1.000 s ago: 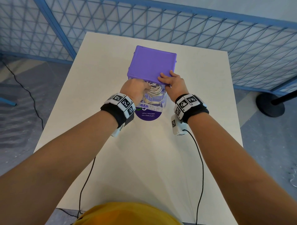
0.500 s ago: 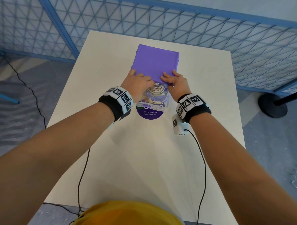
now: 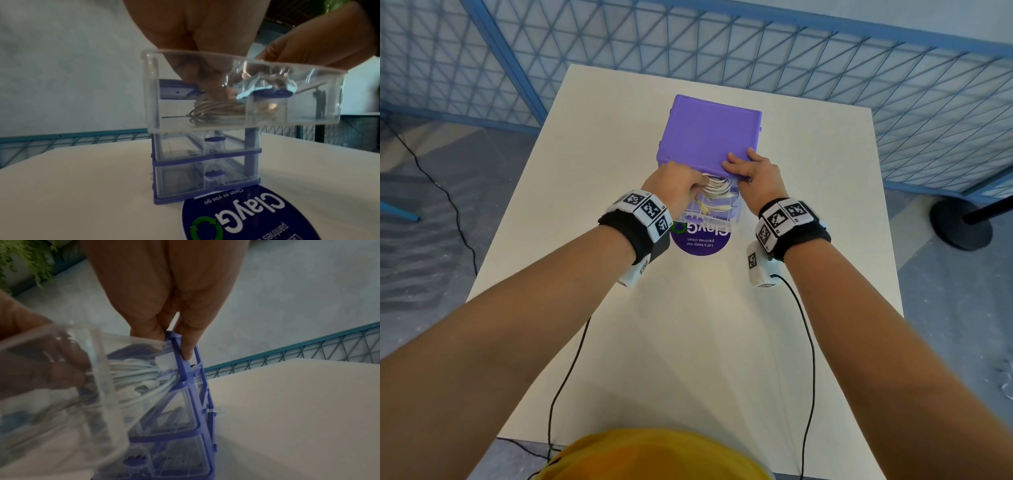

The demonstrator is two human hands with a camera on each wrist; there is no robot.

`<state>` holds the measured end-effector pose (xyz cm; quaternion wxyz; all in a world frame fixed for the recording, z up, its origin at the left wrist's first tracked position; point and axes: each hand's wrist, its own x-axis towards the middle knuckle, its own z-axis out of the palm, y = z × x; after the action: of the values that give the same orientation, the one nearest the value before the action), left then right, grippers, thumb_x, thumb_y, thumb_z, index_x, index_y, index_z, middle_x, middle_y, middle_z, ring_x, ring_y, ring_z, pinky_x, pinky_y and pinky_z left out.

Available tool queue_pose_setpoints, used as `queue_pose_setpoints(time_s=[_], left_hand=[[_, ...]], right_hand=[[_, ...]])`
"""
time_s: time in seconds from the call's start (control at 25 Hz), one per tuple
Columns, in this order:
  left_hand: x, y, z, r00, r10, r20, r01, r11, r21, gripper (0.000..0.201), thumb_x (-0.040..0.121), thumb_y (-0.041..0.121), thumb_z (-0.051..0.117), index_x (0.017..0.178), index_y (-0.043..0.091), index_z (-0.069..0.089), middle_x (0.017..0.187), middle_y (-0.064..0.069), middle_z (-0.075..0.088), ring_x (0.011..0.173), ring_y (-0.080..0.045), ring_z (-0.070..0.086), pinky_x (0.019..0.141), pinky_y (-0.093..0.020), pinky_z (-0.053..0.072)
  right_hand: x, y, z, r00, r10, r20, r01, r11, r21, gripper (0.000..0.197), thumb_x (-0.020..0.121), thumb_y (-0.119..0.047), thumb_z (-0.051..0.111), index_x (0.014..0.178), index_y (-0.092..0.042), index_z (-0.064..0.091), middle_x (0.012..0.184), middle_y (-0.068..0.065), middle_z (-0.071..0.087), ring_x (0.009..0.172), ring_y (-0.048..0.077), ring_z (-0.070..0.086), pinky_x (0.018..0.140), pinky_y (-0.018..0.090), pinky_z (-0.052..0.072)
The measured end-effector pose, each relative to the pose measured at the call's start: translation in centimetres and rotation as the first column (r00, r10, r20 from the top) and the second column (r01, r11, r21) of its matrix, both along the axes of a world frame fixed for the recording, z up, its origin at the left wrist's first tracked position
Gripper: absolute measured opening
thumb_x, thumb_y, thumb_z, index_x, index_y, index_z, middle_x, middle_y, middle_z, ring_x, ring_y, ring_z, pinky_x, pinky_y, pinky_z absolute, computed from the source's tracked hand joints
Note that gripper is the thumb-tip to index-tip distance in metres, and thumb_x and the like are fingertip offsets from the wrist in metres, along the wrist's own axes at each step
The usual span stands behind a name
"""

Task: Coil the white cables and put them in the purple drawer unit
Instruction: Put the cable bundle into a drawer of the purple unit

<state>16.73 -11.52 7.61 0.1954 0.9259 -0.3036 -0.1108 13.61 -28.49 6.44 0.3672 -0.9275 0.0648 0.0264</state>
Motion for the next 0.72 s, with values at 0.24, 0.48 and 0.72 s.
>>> queue_pose_setpoints(time_s=[0.24, 0.48, 0.72], left_hand=[[-1.0, 1.4, 0.2, 0.999, 0.046, 0.026, -0.041, 0.985, -0.167, 0.03, 0.09, 0.017, 0.05, 0.116, 0.009, 0.062, 0.1, -0.016, 0.067, 0.084, -0.029, 0.058, 0.076, -0.029, 0.042], [0.2, 0.9, 0.3, 0.999, 0.024, 0.024, -0.024, 1.0, 0.016, 0.031, 0.092, 0.025, 0.048, 0.109, 0.006, 0.067, 0.111, -0.018, 0.067, 0.103, -0.033, 0.058, 0.09, -0.039, 0.045], [-1.2, 2.0, 0.3, 0.978, -0.115, 0.176, 0.092, 0.987, 0.132, 0.048, 0.081, 0.057, 0.051, 0.115, 0.025, 0.063, 0.118, 0.0, 0.065, 0.112, -0.024, 0.051, 0.091, -0.039, 0.029]], right_hand=[[-0.2, 0.0, -0.1, 1.0, -0.003, 0.006, 0.003, 1.0, 0.02, 0.042, 0.086, 0.008, 0.04, 0.123, -0.007, 0.052, 0.141, 0.01, 0.045, 0.141, 0.025, 0.02, 0.113, 0.024, 0.015], [-0.2, 0.0, 0.1, 1.0, 0.001, -0.002, -0.001, 1.0, -0.004, 0.039, 0.088, 0.003, 0.041, 0.123, -0.008, 0.052, 0.141, 0.01, 0.045, 0.141, 0.026, 0.019, 0.114, 0.024, 0.013], [-0.2, -0.1, 0.0, 1.0, -0.011, 0.022, 0.011, 1.0, 0.03, 0.036, 0.088, 0.003, 0.042, 0.122, -0.006, 0.053, 0.139, 0.011, 0.046, 0.141, 0.026, 0.021, 0.111, 0.02, 0.012]])
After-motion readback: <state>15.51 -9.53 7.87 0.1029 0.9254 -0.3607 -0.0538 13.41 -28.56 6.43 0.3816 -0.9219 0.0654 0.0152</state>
